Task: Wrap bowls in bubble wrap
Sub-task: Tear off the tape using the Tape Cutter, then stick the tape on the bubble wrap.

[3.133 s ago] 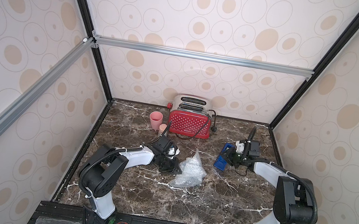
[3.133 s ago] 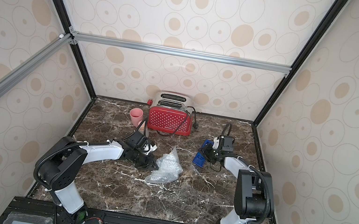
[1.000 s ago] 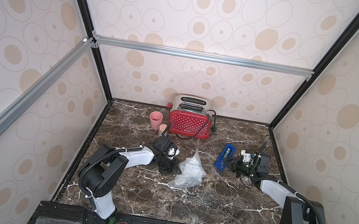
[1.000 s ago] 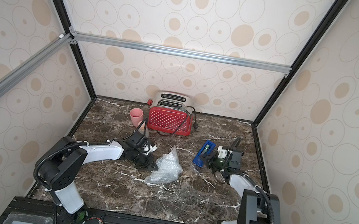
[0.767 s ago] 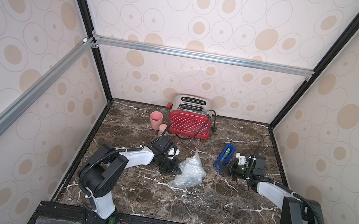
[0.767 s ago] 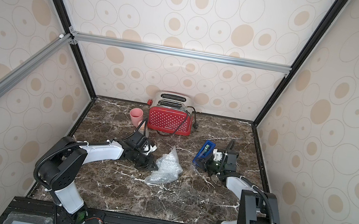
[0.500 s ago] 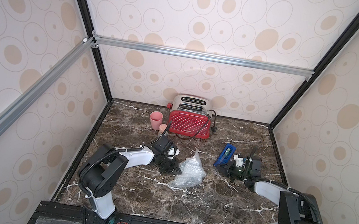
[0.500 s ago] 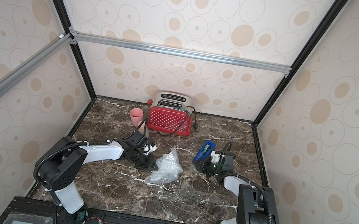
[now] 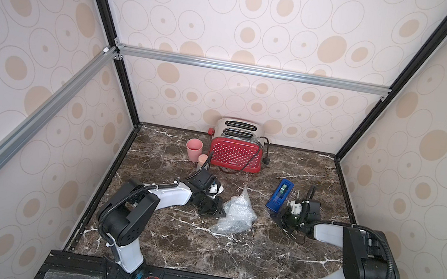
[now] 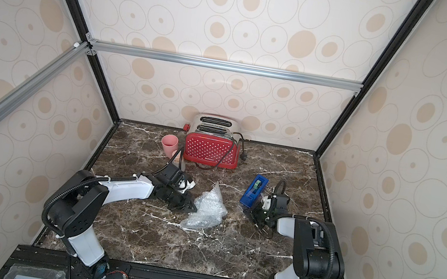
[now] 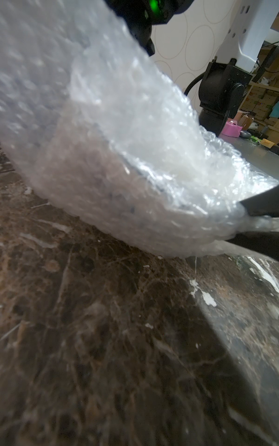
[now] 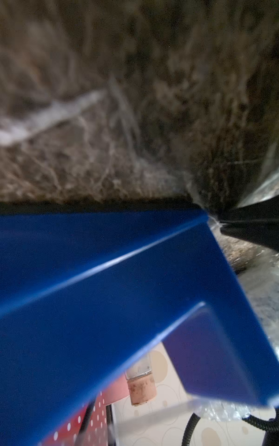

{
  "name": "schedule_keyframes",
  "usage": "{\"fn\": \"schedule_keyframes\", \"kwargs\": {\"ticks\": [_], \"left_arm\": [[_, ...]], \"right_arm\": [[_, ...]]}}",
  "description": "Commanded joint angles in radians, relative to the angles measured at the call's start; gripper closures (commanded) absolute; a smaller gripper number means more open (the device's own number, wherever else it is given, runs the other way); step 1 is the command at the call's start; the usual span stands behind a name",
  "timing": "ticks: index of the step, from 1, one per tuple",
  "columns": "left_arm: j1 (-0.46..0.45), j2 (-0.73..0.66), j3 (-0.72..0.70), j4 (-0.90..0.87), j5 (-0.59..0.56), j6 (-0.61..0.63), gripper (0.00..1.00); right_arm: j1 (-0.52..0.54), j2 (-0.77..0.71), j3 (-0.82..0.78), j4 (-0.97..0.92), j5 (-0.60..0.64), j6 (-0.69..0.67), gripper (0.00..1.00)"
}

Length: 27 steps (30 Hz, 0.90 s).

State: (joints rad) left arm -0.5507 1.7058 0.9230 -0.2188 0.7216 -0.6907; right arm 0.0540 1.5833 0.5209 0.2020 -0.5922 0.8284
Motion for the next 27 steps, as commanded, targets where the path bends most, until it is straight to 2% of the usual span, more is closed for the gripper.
{"fn": "schedule_keyframes", "kwargs": {"ticks": [1, 4, 7, 11, 15, 21, 27], "left_arm": [[-0.007, 0.009, 0.015, -0.029, 0.010, 0.024, 0.88], [-0.006, 0.008, 0.014, -0.030, 0.009, 0.024, 0.88], [-0.007, 0.012, 0.014, -0.028, 0.010, 0.023, 0.88], [-0.006, 0.009, 0.014, -0.030, 0.009, 0.025, 0.88], [-0.007, 0.009, 0.016, -0.032, 0.007, 0.025, 0.88], [-0.007, 0.008, 0.019, -0.036, 0.006, 0.026, 0.88], [-0.006, 0.003, 0.023, -0.039, 0.005, 0.026, 0.88]], "right_arm": [[-0.003, -0.007, -0.031, -0.065, 0.059, -0.025, 1.00], [0.004, -0.098, -0.015, -0.131, 0.003, -0.054, 1.00], [0.035, -0.257, 0.012, -0.258, -0.031, -0.116, 1.00], [0.094, -0.509, -0.006, -0.298, -0.069, -0.133, 1.00], [0.189, -0.620, 0.008, -0.301, -0.079, -0.110, 1.00], [0.412, -0.608, 0.021, -0.206, -0.011, -0.054, 1.00], [0.633, -0.443, 0.033, -0.019, 0.064, -0.048, 1.00]]}}
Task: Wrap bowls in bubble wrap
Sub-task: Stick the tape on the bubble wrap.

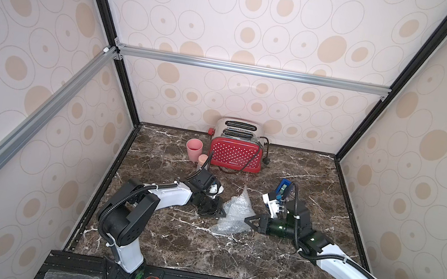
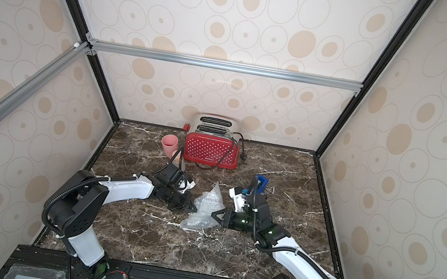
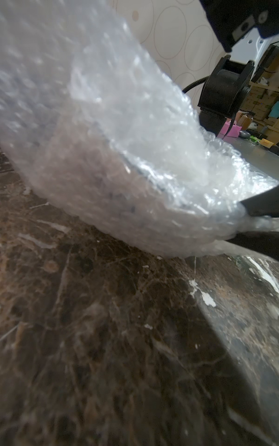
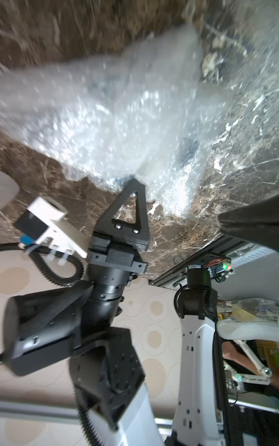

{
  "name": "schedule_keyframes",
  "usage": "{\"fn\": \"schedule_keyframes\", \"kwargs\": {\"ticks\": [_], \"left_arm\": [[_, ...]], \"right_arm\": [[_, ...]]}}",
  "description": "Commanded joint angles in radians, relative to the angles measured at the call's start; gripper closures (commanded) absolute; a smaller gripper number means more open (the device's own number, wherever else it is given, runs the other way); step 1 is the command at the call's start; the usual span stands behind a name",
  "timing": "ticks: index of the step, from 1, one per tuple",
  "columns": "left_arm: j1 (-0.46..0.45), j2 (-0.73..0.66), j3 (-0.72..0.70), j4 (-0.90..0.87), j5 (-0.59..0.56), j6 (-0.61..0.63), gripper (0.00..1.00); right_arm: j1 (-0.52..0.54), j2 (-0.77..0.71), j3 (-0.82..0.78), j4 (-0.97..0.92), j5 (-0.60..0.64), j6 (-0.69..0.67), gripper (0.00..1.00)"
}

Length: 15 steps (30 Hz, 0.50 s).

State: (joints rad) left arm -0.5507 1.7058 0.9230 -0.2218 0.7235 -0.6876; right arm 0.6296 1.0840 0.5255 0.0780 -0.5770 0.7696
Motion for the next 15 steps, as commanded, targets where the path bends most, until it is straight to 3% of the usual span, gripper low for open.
{"fn": "schedule_keyframes", "kwargs": {"ticks": [1, 5, 15], "left_arm": [[-0.006, 0.003, 0.023, -0.039, 0.003, 0.022, 0.88], [-0.006, 0.000, 0.020, -0.042, 0.001, 0.023, 0.88], [-0.006, 0.002, 0.020, -0.039, 0.002, 0.023, 0.89]], "right_arm": [[0.079, 0.104, 0.036, 0.128, 0.049, 0.013, 1.00], [0.099, 0.219, 0.038, 0.239, 0.070, 0.026, 1.00], [0.077, 0.368, 0.104, 0.259, 0.061, -0.063, 1.00]]}}
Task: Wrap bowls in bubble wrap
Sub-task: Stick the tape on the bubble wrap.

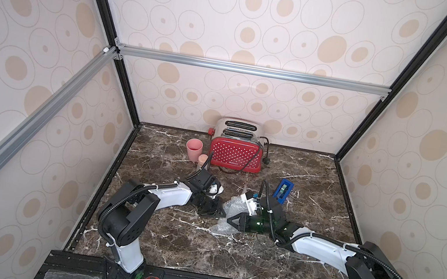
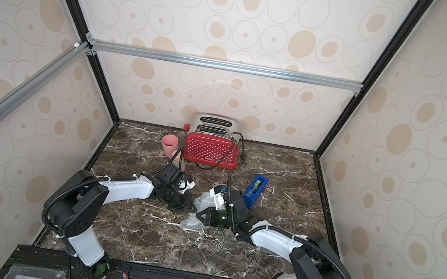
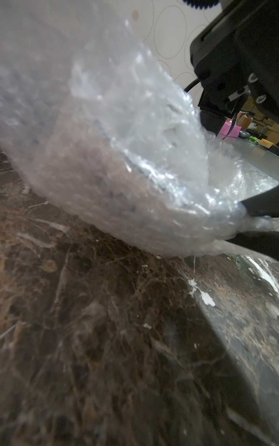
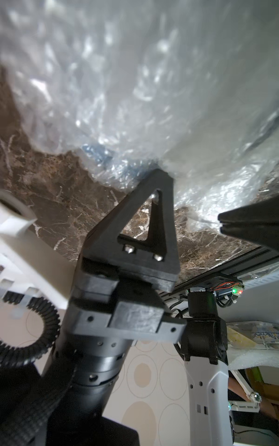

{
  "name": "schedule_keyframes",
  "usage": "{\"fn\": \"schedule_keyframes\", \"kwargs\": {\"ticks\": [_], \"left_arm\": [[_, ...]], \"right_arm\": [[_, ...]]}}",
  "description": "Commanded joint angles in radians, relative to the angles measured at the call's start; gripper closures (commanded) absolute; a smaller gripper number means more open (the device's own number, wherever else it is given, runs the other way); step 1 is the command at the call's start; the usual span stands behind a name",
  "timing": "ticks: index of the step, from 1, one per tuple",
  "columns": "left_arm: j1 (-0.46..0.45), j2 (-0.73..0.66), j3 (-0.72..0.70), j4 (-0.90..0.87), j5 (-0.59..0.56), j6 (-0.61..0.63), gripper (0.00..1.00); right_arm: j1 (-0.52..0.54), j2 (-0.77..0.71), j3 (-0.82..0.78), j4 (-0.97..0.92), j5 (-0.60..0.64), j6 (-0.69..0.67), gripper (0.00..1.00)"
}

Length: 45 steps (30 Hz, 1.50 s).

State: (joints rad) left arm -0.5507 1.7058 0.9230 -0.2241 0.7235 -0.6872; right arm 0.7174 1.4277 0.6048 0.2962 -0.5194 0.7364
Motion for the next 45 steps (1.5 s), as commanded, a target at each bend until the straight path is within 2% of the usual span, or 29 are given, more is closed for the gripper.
{"fn": "schedule_keyframes", "kwargs": {"ticks": [1, 11, 30, 45], "left_arm": [[-0.007, 0.000, 0.021, -0.037, 0.003, 0.024, 0.88], [-0.007, 0.002, 0.031, -0.047, 0.001, 0.029, 0.88], [-0.007, 0.003, 0.034, -0.041, 0.005, 0.029, 0.88], [-0.007, -0.008, 0.036, -0.047, 0.005, 0.026, 0.88]], "right_arm": [[-0.019, 0.035, 0.026, 0.044, 0.004, -0.027, 1.00], [-0.073, 0.105, 0.021, 0.070, -0.016, -0.094, 1.00], [-0.074, 0.135, 0.021, -0.016, 0.053, -0.248, 1.00], [-0.074, 0.150, 0.036, -0.036, 0.068, -0.277, 0.96]]}}
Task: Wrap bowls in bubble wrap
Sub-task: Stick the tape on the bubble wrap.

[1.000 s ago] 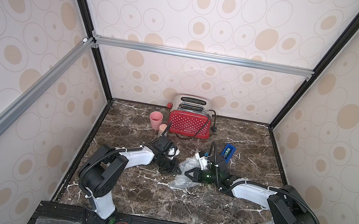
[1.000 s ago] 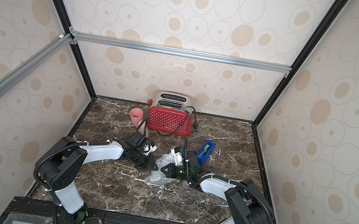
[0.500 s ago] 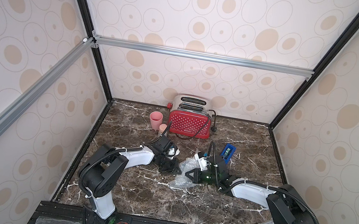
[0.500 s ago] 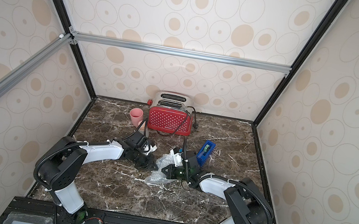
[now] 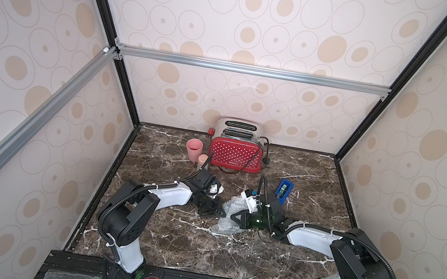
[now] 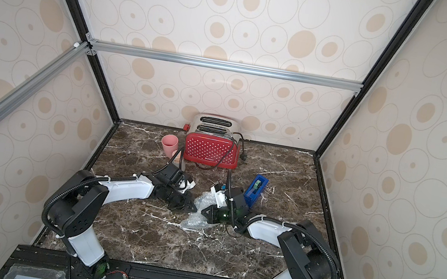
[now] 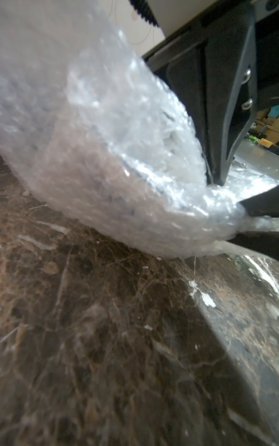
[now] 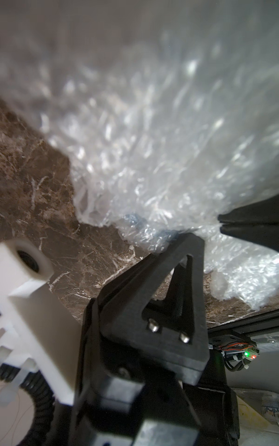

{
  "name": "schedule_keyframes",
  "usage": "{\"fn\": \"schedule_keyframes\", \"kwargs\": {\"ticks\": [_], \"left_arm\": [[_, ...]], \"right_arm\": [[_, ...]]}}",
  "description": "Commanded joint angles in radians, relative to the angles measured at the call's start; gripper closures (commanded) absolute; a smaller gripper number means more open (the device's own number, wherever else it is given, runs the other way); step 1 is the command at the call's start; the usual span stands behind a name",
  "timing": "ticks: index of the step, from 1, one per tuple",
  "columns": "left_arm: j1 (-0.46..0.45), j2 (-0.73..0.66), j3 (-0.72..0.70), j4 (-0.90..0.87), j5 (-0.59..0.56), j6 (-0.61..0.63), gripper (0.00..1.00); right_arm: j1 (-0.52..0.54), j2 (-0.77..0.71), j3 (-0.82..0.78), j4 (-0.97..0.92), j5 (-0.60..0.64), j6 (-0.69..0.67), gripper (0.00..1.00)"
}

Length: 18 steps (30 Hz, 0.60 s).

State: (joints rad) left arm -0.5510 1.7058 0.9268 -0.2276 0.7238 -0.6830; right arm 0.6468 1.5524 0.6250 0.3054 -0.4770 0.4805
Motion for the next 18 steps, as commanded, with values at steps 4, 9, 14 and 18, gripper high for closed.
{"fn": "schedule_keyframes", "kwargs": {"ticks": [4, 9, 14, 18], "left_arm": [[-0.007, -0.024, 0.039, -0.071, -0.019, 0.027, 0.87], [-0.006, -0.048, 0.044, -0.121, -0.066, 0.038, 0.80], [-0.005, -0.086, 0.064, -0.210, -0.146, 0.063, 0.75], [-0.005, -0.140, 0.067, -0.257, -0.205, 0.069, 0.74]], "right_arm": [[-0.004, 0.039, 0.024, -0.048, 0.021, -0.017, 0.96], [-0.004, 0.043, 0.028, -0.052, 0.021, -0.017, 0.96], [-0.004, 0.049, 0.033, -0.056, 0.022, -0.019, 0.96], [-0.004, 0.048, 0.035, -0.056, 0.021, -0.019, 0.96]]}}
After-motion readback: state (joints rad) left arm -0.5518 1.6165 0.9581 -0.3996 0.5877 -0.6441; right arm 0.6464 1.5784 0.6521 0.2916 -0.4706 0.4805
